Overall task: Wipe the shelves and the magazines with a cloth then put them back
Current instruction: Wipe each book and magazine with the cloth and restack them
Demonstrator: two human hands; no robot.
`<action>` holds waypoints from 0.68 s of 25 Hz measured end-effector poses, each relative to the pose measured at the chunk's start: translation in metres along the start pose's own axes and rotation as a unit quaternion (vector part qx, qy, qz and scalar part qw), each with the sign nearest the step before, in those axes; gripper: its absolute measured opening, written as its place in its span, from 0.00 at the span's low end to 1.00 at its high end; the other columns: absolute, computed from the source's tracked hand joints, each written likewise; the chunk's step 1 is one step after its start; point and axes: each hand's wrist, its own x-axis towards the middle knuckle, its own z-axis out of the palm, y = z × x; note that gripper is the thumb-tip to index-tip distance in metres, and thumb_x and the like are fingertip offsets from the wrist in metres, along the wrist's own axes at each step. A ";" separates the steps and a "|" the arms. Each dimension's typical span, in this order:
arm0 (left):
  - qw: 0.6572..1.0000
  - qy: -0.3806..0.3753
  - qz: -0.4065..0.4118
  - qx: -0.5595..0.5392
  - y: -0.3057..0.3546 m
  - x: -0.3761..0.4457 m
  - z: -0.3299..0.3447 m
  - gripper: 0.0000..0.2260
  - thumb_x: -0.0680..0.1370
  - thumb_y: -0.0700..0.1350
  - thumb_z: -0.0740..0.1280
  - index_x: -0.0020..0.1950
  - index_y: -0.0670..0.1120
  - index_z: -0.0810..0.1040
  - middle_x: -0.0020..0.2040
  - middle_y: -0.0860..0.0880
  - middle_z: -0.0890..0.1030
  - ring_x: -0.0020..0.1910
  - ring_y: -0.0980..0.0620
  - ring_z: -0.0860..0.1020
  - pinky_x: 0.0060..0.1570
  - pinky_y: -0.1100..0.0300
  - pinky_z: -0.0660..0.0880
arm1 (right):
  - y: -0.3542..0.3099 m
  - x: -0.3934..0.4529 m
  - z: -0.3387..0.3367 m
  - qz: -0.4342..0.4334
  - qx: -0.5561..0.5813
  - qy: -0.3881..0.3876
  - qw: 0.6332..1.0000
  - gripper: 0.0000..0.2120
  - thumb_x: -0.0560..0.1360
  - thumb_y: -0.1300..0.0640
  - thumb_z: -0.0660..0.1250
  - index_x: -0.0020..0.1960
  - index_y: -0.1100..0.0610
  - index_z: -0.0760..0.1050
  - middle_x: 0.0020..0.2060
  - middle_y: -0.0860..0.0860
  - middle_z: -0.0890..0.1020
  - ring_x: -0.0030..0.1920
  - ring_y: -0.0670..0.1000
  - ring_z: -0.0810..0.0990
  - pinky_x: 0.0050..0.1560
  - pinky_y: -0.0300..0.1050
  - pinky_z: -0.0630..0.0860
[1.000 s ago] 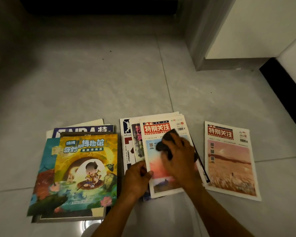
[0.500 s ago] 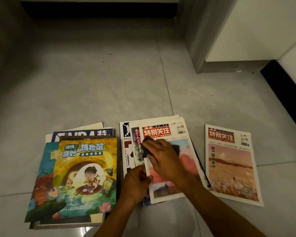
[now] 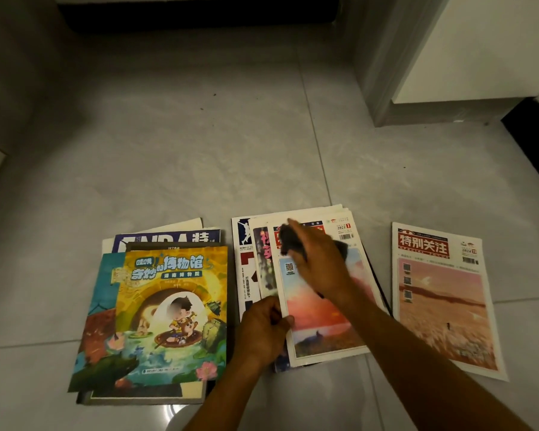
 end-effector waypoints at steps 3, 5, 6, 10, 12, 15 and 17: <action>1.000 0.013 0.001 0.014 -0.002 -0.001 0.001 0.09 0.76 0.44 0.69 0.44 0.58 0.74 0.45 0.56 0.80 0.47 0.53 0.81 0.48 0.49 0.81 | -0.004 0.007 0.005 0.027 -0.045 0.064 0.997 0.25 0.75 0.60 0.69 0.71 0.57 0.68 0.65 0.54 0.76 0.67 0.54 0.72 0.69 0.44 0.62; 1.000 0.008 -0.005 0.014 -0.003 0.000 0.001 0.09 0.76 0.44 0.69 0.42 0.58 0.74 0.45 0.56 0.80 0.47 0.52 0.81 0.48 0.48 0.81 | -0.018 -0.005 0.017 -0.091 -0.085 0.004 0.992 0.26 0.74 0.60 0.70 0.71 0.56 0.69 0.67 0.53 0.75 0.68 0.53 0.71 0.70 0.43 0.57; 1.000 0.005 -0.006 0.012 -0.003 0.000 0.001 0.08 0.76 0.44 0.69 0.42 0.57 0.74 0.45 0.55 0.80 0.46 0.51 0.81 0.47 0.47 0.81 | -0.016 -0.005 0.016 -0.145 -0.095 -0.024 0.985 0.26 0.74 0.59 0.70 0.71 0.56 0.69 0.67 0.52 0.74 0.69 0.53 0.70 0.70 0.44 0.57; 0.999 0.017 -0.009 0.034 0.003 0.001 0.003 0.07 0.76 0.44 0.69 0.47 0.56 0.74 0.48 0.55 0.81 0.48 0.50 0.81 0.48 0.48 0.81 | 0.001 0.029 0.000 -0.096 -0.084 0.003 0.992 0.24 0.75 0.60 0.68 0.71 0.56 0.69 0.65 0.53 0.76 0.67 0.54 0.72 0.71 0.50 0.63; 0.999 0.019 -0.015 0.043 0.003 0.002 0.002 0.06 0.76 0.45 0.69 0.50 0.54 0.75 0.49 0.54 0.81 0.49 0.51 0.81 0.51 0.51 0.80 | -0.015 0.017 0.010 -0.051 -0.048 0.013 0.997 0.24 0.76 0.59 0.67 0.71 0.54 0.68 0.67 0.52 0.75 0.69 0.53 0.70 0.72 0.50 0.62; 0.999 0.001 -0.014 0.048 0.004 0.003 -0.002 0.05 0.76 0.45 0.69 0.51 0.51 0.78 0.50 0.52 0.82 0.48 0.52 0.81 0.50 0.56 0.80 | -0.023 -0.049 0.022 -0.124 -0.038 -0.035 0.991 0.28 0.74 0.57 0.71 0.72 0.52 0.67 0.69 0.49 0.73 0.70 0.50 0.69 0.72 0.48 0.61; 0.999 -0.018 -0.019 0.031 0.004 0.005 -0.007 0.03 0.77 0.43 0.68 0.50 0.48 0.78 0.49 0.50 0.82 0.46 0.52 0.81 0.42 0.62 0.80 | -0.009 -0.086 0.009 -0.146 -0.056 -0.051 0.986 0.31 0.71 0.56 0.74 0.72 0.52 0.68 0.68 0.50 0.73 0.69 0.51 0.70 0.70 0.49 0.63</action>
